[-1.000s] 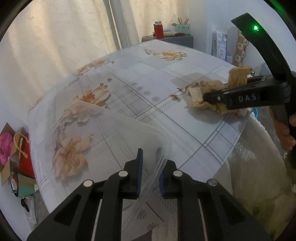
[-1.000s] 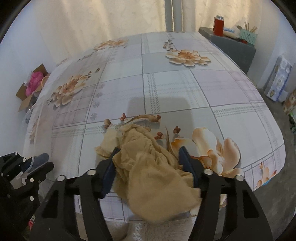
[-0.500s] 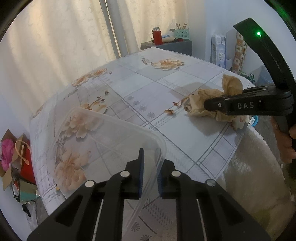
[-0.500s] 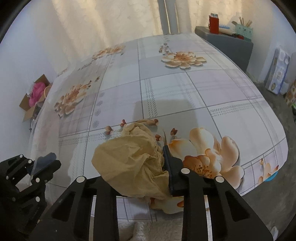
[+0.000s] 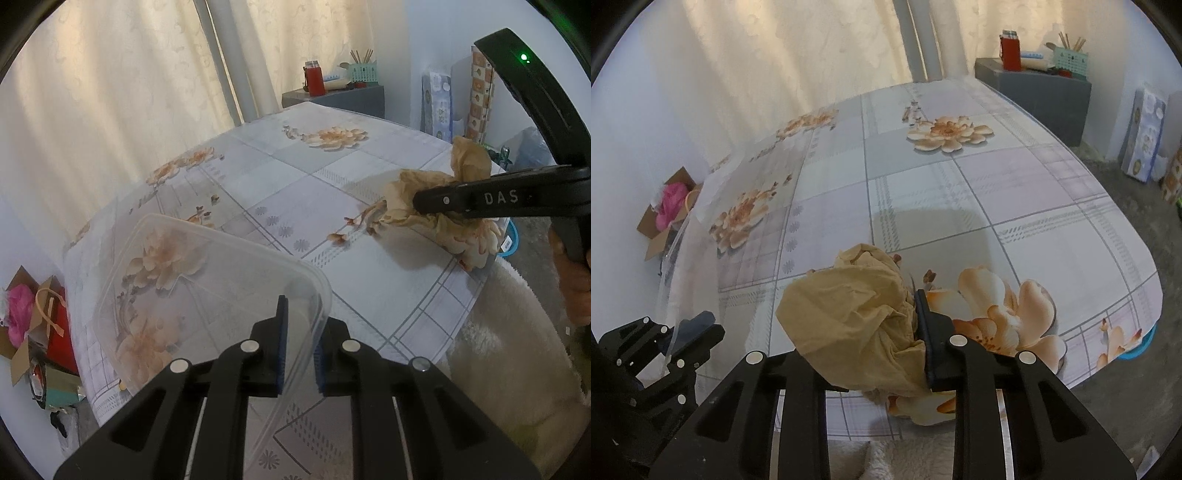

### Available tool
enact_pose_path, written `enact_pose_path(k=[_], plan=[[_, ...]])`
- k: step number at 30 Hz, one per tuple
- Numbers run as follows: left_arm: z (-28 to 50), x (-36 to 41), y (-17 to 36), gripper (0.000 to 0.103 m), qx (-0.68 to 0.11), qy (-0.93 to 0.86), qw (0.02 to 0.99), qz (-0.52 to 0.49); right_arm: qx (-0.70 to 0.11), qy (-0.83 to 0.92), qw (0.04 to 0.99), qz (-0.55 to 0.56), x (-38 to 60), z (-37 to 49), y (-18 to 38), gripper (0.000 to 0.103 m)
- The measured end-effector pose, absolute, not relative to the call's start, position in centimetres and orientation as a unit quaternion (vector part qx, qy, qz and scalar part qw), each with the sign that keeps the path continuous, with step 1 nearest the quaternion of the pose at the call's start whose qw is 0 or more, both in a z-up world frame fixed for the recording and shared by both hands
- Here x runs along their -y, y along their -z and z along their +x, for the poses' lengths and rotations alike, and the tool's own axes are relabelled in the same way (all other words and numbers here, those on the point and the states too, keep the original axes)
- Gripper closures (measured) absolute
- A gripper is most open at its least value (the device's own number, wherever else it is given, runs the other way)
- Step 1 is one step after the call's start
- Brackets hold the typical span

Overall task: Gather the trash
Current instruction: 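Grasp the clear plastic container with the left tool while the right tool holds the paper, then carry the paper and plastic container with both tools over the blue wastebasket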

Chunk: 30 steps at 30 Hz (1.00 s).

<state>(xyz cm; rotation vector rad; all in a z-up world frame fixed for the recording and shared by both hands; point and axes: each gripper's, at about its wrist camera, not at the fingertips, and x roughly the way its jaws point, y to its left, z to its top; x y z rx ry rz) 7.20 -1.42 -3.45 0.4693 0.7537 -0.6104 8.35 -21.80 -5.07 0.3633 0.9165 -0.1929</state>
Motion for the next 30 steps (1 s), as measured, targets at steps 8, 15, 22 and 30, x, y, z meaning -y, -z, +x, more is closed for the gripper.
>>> enact_pose_path(k=[8, 15, 22, 30], plan=[[7.1, 1.9, 3.2, 0.092, -0.355, 0.294, 0.858, 0.227, -0.430, 0.093, 0.880, 0.180, 22.2, 7.9, 4.6, 0.079], [6.8, 2.2, 2.9, 0.092, -0.348, 0.293, 0.860, 0.231, -0.420, 0.094, 0.884, 0.184, 22.5, 7.3, 3.8, 0.080], [6.4, 2.5, 2.3, 0.092, -0.340, 0.293, 0.861, 0.237, -0.409, 0.096, 0.888, 0.190, 23.0, 6.4, 3.2, 0.080], [5.9, 3.2, 1.5, 0.092, -0.326, 0.296, 0.862, 0.250, -0.395, 0.100, 0.891, 0.199, 24.0, 5.3, 2.5, 0.080]])
